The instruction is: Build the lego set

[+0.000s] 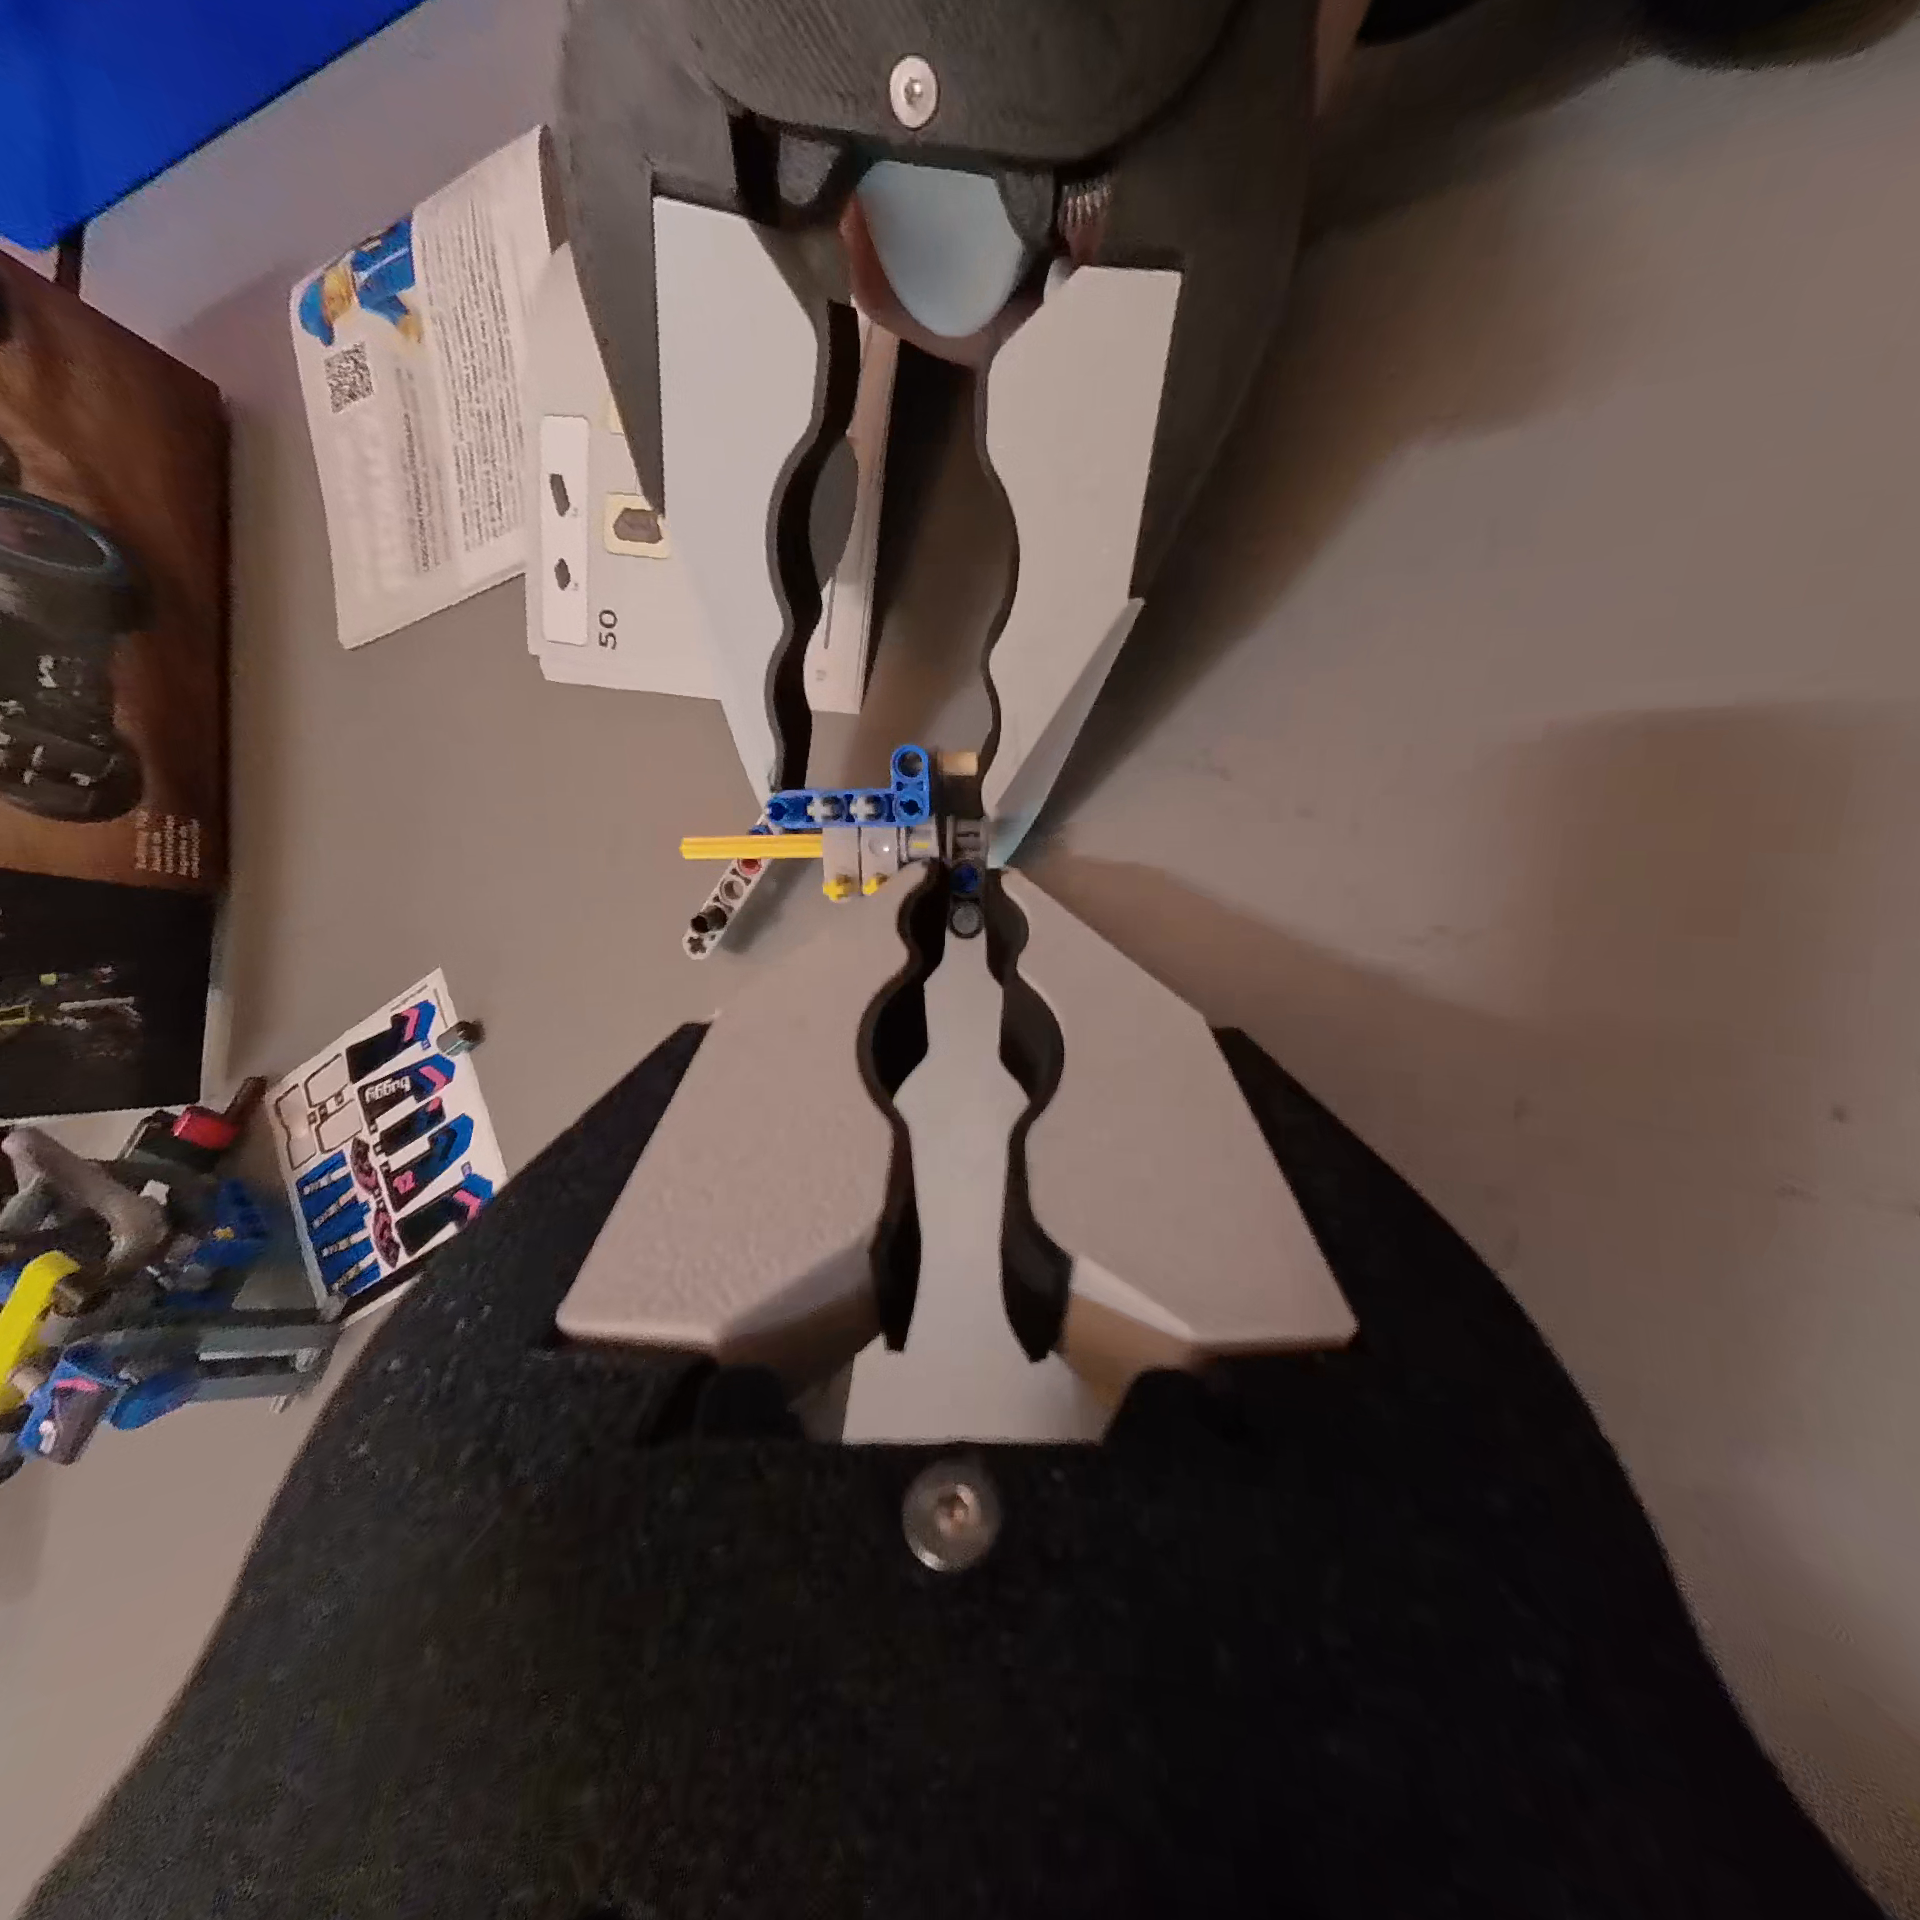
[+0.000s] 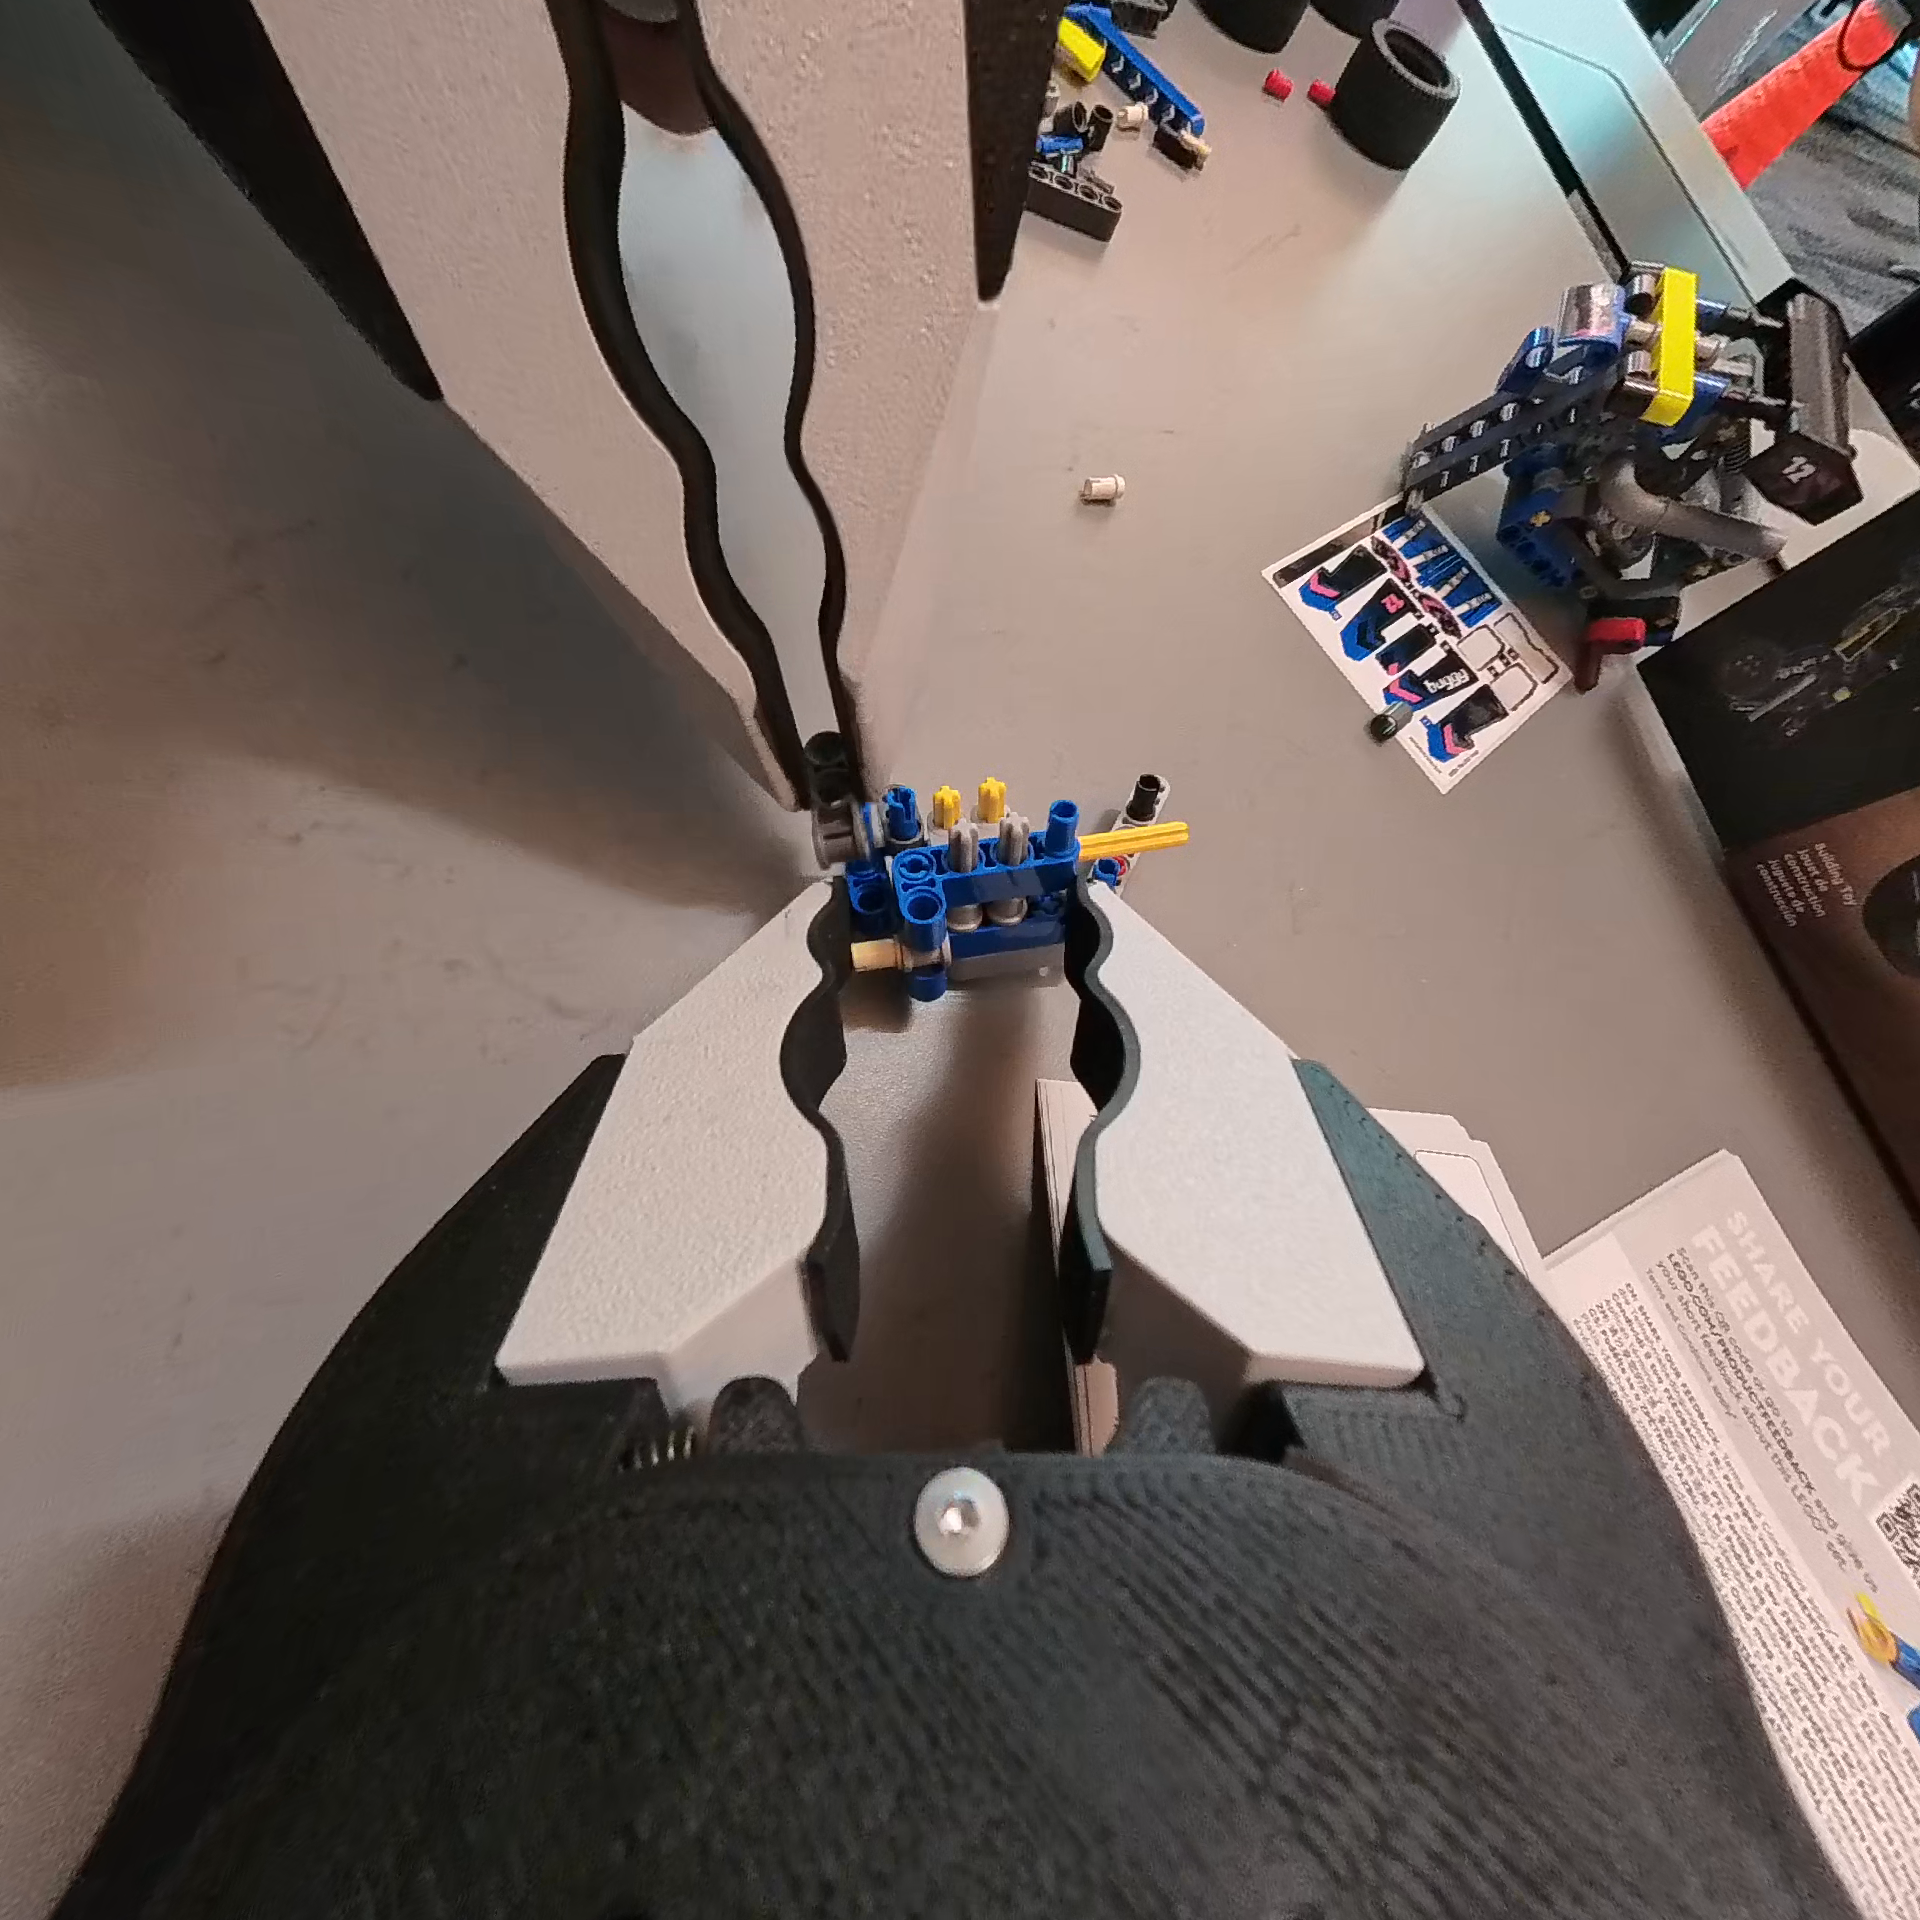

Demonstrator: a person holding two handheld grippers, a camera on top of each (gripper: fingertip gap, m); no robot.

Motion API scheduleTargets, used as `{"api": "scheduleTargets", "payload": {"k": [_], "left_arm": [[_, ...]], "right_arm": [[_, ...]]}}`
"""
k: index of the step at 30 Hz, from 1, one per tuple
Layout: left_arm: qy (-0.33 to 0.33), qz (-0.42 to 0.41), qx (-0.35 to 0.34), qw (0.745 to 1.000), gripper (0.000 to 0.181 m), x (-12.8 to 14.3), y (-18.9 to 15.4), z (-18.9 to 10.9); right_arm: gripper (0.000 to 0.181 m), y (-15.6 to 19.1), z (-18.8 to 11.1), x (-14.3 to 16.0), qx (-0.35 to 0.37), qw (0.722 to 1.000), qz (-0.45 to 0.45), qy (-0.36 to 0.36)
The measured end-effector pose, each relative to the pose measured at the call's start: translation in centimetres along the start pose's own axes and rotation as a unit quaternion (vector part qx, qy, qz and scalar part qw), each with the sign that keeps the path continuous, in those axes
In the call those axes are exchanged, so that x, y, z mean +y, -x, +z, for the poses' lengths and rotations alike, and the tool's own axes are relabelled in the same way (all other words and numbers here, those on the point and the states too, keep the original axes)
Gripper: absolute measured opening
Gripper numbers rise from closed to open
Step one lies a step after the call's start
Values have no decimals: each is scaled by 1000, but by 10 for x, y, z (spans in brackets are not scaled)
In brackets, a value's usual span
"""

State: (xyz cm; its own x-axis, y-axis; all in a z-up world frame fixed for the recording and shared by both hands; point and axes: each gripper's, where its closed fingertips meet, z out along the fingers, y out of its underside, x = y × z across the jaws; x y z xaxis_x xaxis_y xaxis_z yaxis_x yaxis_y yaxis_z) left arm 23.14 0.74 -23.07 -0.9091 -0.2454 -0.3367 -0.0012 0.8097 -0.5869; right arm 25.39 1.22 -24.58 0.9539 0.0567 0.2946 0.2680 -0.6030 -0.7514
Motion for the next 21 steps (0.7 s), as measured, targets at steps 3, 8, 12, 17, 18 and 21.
{"api": "scheduleTargets", "payload": {"k": [3, 8, 12, 17, 18, 21], "left_arm": [[0, -3, -5, 1000, 4, 0, 0, 1], [-13, -4, -16, 1000, 4, 0, 2, 0], [-38, -20, -10, 999, 4, 3, 4, -3], [-50, -21, -7, 999, 4, 2, 1, -1], [-53, -24, -7, 998, 4, 2, 1, -1], [-62, -30, -7, 998, 4, 2, 1, 0]], "right_arm": [[40, 0, 0, 0, 0, 1000, 1, 1], [40, 1, 0, 0, -2, 1000, -2, -1], [40, 1, 0, 0, -3, 1000, -3, -1], [40, 1, 0, 0, -4, 1000, -2, -1], [40, 1, 0, 0, -4, 1000, -1, -1], [40, 1, 0, 0, -4, 1000, -1, -1]]}}
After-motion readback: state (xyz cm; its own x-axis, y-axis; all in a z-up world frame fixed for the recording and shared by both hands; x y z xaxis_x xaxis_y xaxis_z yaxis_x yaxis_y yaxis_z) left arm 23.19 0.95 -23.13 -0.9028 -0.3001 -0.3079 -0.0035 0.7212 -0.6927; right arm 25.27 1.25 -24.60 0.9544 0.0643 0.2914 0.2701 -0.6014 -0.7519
